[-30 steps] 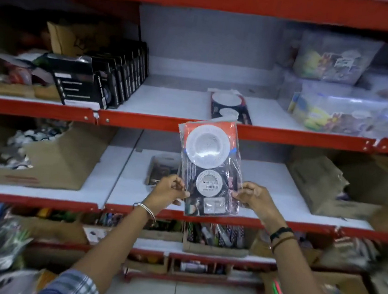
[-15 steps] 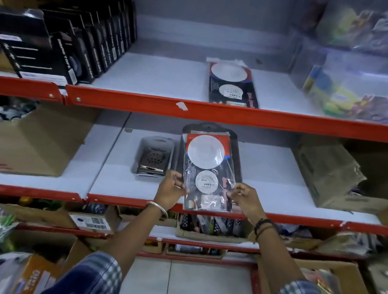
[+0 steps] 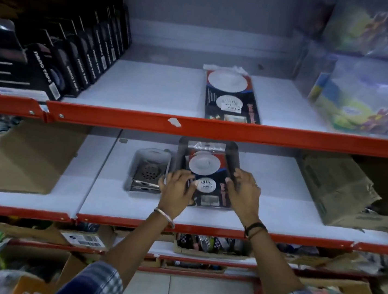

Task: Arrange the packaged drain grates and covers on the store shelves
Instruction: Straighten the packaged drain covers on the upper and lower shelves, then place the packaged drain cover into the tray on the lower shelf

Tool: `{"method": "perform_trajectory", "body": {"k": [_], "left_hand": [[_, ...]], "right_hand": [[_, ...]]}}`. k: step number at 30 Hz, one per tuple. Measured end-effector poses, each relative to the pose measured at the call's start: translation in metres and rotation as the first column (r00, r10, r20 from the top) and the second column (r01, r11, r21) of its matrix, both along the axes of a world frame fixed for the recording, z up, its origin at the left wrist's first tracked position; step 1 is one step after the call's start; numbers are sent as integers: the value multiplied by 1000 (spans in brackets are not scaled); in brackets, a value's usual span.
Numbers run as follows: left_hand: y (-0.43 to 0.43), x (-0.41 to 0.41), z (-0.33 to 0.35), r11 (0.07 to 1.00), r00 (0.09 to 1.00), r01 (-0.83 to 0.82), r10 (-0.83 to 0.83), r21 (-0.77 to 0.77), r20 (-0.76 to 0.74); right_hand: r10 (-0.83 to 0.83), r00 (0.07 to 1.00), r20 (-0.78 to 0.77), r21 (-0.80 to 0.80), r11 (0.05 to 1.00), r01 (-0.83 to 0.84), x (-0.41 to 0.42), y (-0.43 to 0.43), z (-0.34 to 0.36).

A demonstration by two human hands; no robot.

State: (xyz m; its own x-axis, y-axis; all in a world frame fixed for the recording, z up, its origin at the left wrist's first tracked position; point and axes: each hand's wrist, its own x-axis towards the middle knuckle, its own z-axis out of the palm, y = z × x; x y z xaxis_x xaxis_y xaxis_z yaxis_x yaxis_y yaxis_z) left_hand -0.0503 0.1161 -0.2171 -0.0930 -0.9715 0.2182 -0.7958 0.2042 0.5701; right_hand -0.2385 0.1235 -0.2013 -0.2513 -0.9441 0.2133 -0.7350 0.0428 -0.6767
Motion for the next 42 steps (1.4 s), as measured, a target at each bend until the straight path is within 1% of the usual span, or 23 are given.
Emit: {"method": "perform_trajectory", "body": {"k": [1, 2, 4, 5, 6, 7, 8, 9, 10, 11, 12, 13, 14, 16, 18, 21, 22, 23, 27, 31, 34, 38, 42], "left_hand": [[1, 0, 16, 986, 998, 37, -45, -159, -45], [1, -2, 40, 942, 994, 73, -96, -328, -56], [-5, -8, 90, 797, 986, 134, -169, -589, -3], [-11, -13, 115, 740, 985, 141, -174, -658, 16], [-19, -18, 139, 728, 988, 122, -154, -675, 12], [-29, -22, 160, 756, 994, 77, -105, -650, -5], [-42, -26, 177, 811, 999, 25, -36, -585, -7], [-55, -28, 189, 885, 999, -25, 38, -464, 18], [-68, -30, 198, 953, 993, -71, 95, -295, 67], [-76, -31, 205, 989, 986, -100, 113, -113, 123], [-81, -33, 210, 993, 985, -106, 98, 44, 144], [-84, -35, 213, 984, 991, -96, 82, 149, 103], [-86, -36, 216, 974, 997, -81, 82, 210, 5], [-91, -36, 221, 966, 967, -77, 133, 246, -218], [-97, -31, 222, 970, 911, -81, 165, 229, -377], [-89, -20, 222, 973, 770, -12, 156, 230, -619], [-78, -17, 221, 975, 710, 30, 135, 221, -691], [-65, -12, 218, 975, 688, 64, 112, 213, -717], [-17, 9, 204, 967, 633, 150, 65, 204, -772], [37, 35, 178, 944, 705, 212, 32, 253, -708], [72, 54, 150, 903, 737, 270, 30, 335, -675], [110, 70, 106, 849, 806, 279, 47, 449, -590], [131, 74, 54, 788, 800, 275, 131, 551, -586]], "right_hand": [[60, 996, 67, -157, 986, -48, 1, 5, 22], [112, 990, 89, -295, 952, -81, 2, 8, 47], [140, 990, 29, -507, 856, -106, 1, 6, 96], [117, 993, 2, -569, 817, -95, -1, -1, 118], [70, 997, -18, -589, 805, -67, -4, -13, 138], [1, 998, -58, -564, 825, -34, -8, -26, 154], [-79, 987, -137, -481, 877, 3, -11, -40, 169], [-149, 958, -245, -339, 939, 60, -14, -54, 178], [-189, 918, -350, -173, 976, 134, -16, -65, 184], [-185, 885, -428, -32, 981, 189, -16, -71, 188], [-148, 880, -452, 88, 974, 209, -16, -76, 189], [-109, 897, -428, 165, 967, 196, -15, -80, 190], [-80, 926, -370, 220, 961, 171, -16, -85, 190], [-83, 978, -191, 223, 967, 125, -17, -91, 194], [-61, 995, 74, 106, 993, 53, -22, -97, 196], [23, 896, 443, -51, 999, 0, -23, -84, 199], [54, 852, 521, -83, 997, -12, -23, -75, 200], [82, 817, 570, -104, 994, -27, -21, -62, 200], [184, 720, 669, -129, 983, -132, -14, -12, 190], [198, 692, 694, -91, 978, -188, -5, 49, 155], [201, 688, 698, -46, 970, -237, 1, 88, 122], [139, 690, 711, 77, 959, -272, 4, 126, 71], [62, 669, 741, 195, 933, -302, 6, 149, 26]]}}
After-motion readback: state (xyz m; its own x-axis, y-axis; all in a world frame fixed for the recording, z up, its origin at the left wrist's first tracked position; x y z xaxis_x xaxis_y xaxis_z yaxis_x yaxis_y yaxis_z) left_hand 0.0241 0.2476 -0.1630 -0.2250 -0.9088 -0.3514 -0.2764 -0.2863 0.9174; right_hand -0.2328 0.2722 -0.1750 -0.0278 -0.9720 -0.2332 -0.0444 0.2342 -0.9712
